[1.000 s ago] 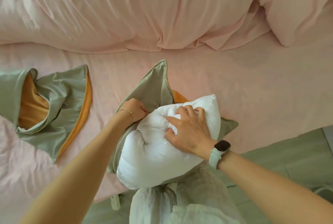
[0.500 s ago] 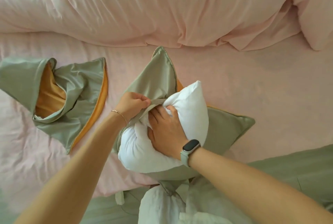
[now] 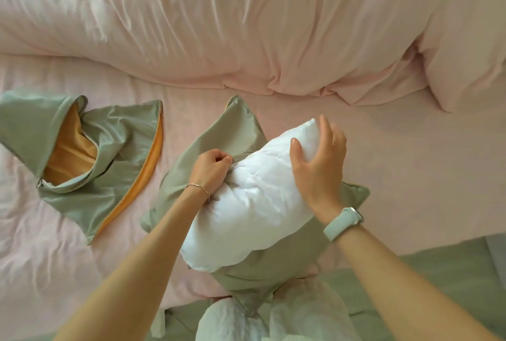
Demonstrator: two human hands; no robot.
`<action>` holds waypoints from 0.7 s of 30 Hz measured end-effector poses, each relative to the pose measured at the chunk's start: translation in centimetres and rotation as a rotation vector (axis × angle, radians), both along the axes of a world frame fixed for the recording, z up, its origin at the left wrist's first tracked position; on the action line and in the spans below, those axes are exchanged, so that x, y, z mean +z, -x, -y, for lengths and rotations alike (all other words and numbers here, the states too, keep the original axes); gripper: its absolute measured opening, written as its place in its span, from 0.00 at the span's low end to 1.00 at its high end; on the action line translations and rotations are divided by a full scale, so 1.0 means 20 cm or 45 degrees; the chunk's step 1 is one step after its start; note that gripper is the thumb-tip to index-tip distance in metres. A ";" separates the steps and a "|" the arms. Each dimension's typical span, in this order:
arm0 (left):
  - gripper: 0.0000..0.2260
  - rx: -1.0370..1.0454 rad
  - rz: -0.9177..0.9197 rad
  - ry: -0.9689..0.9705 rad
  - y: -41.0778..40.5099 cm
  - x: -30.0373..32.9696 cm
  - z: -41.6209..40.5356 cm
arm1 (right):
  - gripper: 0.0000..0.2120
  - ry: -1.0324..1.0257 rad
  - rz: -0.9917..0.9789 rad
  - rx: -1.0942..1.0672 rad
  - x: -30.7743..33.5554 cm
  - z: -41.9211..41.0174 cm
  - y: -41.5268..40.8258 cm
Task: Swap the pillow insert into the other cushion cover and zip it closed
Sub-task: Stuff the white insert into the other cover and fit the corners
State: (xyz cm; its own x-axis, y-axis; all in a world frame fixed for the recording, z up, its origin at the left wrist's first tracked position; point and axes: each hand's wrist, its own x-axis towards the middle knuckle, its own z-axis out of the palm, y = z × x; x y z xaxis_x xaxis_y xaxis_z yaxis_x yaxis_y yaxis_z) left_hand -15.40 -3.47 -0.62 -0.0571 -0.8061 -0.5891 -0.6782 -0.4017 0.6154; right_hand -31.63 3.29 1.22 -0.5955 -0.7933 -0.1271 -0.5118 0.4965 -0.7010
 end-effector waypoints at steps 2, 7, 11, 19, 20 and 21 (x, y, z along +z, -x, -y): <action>0.10 -0.026 -0.013 -0.012 -0.02 0.01 0.00 | 0.31 0.047 0.181 0.084 0.02 -0.06 -0.06; 0.12 0.072 -0.098 -0.087 -0.16 0.02 0.06 | 0.31 0.173 -0.137 0.439 0.06 -0.20 -0.25; 0.11 0.015 -0.115 -0.069 -0.19 0.02 0.03 | 0.31 0.127 -0.177 0.348 0.06 -0.20 -0.28; 0.12 0.212 -0.224 -0.148 -0.33 -0.02 0.10 | 0.25 -0.008 -0.137 1.048 -0.10 -0.07 -0.51; 0.13 0.234 -0.231 -0.112 -0.35 -0.02 0.10 | 0.25 -0.023 -0.111 1.104 -0.11 -0.06 -0.55; 0.13 0.260 -0.233 -0.076 -0.37 -0.01 0.11 | 0.25 -0.040 -0.090 1.149 -0.13 -0.04 -0.60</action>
State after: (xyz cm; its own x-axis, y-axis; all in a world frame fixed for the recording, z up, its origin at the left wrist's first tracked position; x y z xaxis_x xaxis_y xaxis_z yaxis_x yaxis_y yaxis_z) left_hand -7.97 -5.57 -0.83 -0.0071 -0.7762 -0.6305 -0.4591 -0.5576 0.6916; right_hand -19.66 4.13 -1.36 0.2437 -0.9592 -0.1434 -0.7571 -0.0958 -0.6462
